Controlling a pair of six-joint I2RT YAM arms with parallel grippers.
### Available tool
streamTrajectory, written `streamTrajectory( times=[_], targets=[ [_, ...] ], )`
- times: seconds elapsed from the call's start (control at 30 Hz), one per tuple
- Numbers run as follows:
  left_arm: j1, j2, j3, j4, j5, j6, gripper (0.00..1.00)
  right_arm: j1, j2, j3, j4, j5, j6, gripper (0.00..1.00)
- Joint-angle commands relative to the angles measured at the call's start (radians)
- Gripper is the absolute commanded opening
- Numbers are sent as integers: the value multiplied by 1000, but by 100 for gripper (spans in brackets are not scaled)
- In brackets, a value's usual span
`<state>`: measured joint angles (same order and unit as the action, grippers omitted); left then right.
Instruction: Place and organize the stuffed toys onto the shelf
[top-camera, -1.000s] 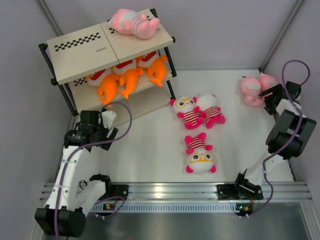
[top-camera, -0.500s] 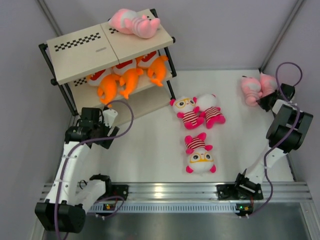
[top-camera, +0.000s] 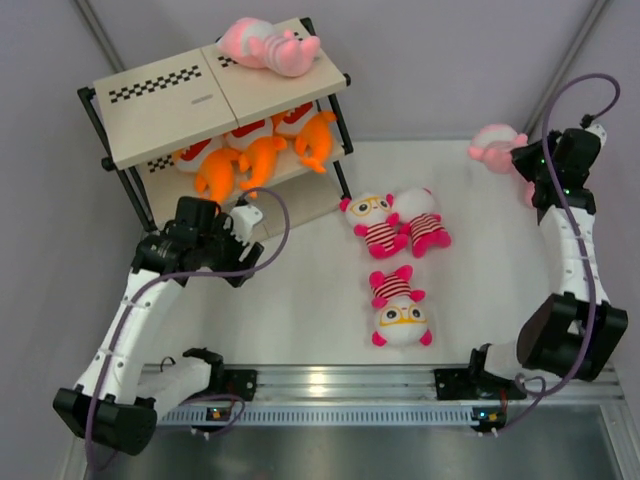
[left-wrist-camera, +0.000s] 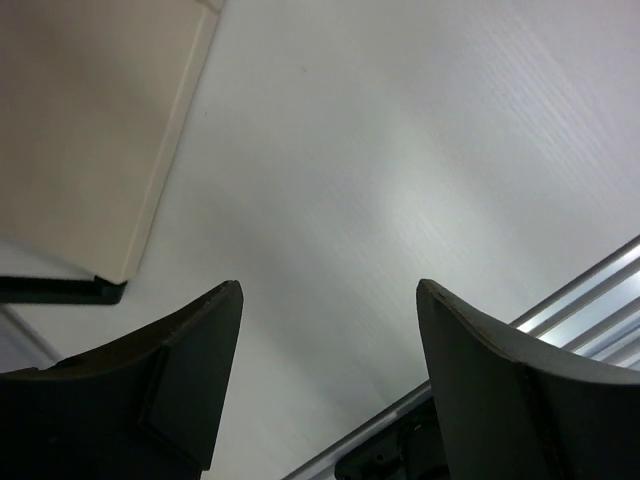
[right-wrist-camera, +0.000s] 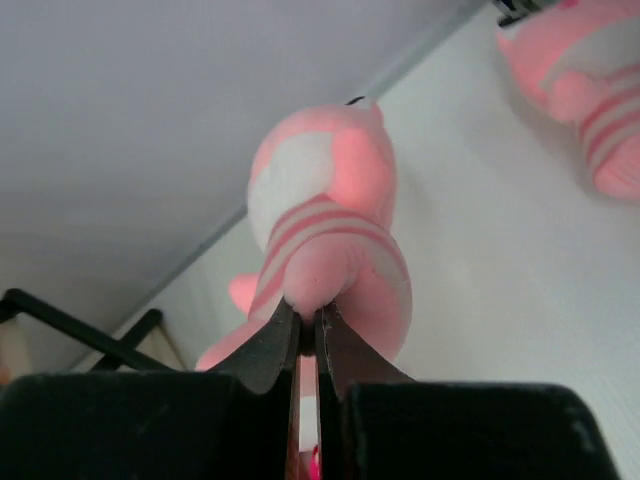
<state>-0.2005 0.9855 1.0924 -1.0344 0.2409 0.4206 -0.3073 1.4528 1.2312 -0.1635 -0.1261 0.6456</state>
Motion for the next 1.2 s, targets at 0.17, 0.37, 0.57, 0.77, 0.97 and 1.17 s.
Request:
streamTrajectory(
  times=[0.17, 0.37, 0.57, 0.77, 0.97, 1.17],
  targets=[
    [-328, 137, 363, -33, -6, 21, 83, 180, -282, 201, -229, 98, -37, 0],
    [-531, 289, 766, -30, -74, 40, 99, 382, -448, 176, -245, 120, 90, 0],
    [-813, 476, 974, -6, -365, 186, 99, 572, -546, 120, -215, 198, 204, 0],
    [-1011, 567, 965, 173, -563, 445, 99, 683, -542, 163, -209, 168, 226, 0],
    [-1013, 591, 842, 530, -706, 733, 99, 703, -577, 149, -191, 132, 175, 0],
    [-998, 679, 796, 703, -730, 848, 99, 703, -597, 159, -177, 71, 151, 0]
  ],
)
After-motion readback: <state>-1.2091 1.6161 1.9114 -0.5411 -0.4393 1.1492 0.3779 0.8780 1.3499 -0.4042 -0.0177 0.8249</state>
